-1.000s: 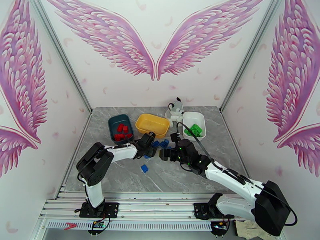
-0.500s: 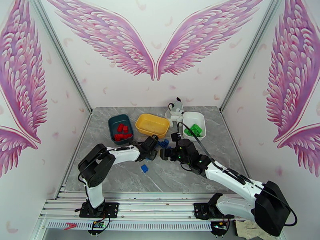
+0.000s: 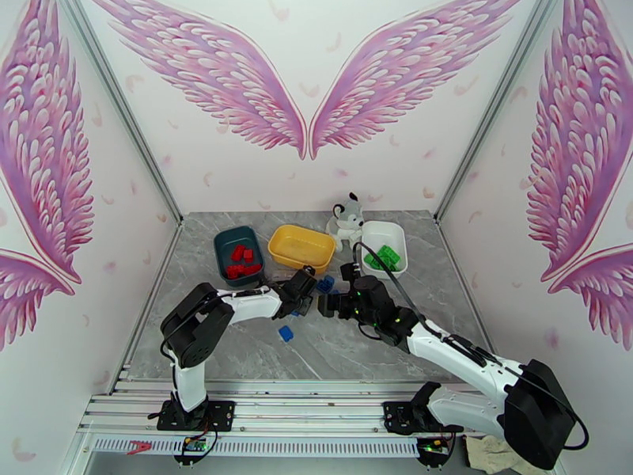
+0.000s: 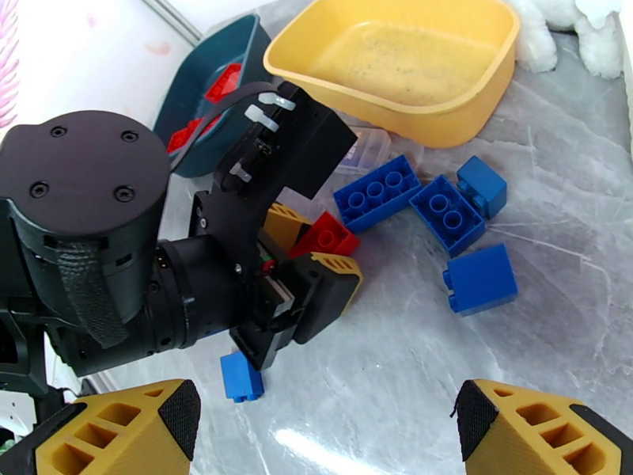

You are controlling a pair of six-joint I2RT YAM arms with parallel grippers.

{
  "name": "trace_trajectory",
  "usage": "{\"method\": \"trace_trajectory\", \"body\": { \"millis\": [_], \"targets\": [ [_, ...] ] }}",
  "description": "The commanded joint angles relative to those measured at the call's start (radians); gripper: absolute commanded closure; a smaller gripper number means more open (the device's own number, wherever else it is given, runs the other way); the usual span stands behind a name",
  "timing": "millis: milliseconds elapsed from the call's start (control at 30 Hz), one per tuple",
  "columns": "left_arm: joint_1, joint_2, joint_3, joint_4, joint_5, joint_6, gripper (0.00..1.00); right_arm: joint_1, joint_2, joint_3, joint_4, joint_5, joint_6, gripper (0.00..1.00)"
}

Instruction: Sort the legos into containers by color

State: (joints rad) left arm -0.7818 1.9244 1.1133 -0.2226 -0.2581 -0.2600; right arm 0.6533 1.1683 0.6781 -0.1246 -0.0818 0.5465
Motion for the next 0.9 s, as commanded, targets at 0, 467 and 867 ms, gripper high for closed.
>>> {"method": "trace_trajectory", "body": {
  "millis": [0, 467, 867],
  "targets": [
    [-0.007, 0.021, 0.034, 0.008, 0.003, -0.014, 0.52, -0.010, -0.019, -0.015, -0.006, 0.006, 0.013, 0.09],
    [-0.020, -0.085, -0.042, 0.016, -0.029, -0.045, 0.72, -0.014, -0.019, -0.021, 0.000, -0.006, 0.014, 0.09],
    [-0.008, -0.293, -0.147, 0.004, 0.004, -0.064, 0.69, -0.014, 0.004, -0.015, 0.030, -0.067, 0.009, 0.10]
  ]
}}
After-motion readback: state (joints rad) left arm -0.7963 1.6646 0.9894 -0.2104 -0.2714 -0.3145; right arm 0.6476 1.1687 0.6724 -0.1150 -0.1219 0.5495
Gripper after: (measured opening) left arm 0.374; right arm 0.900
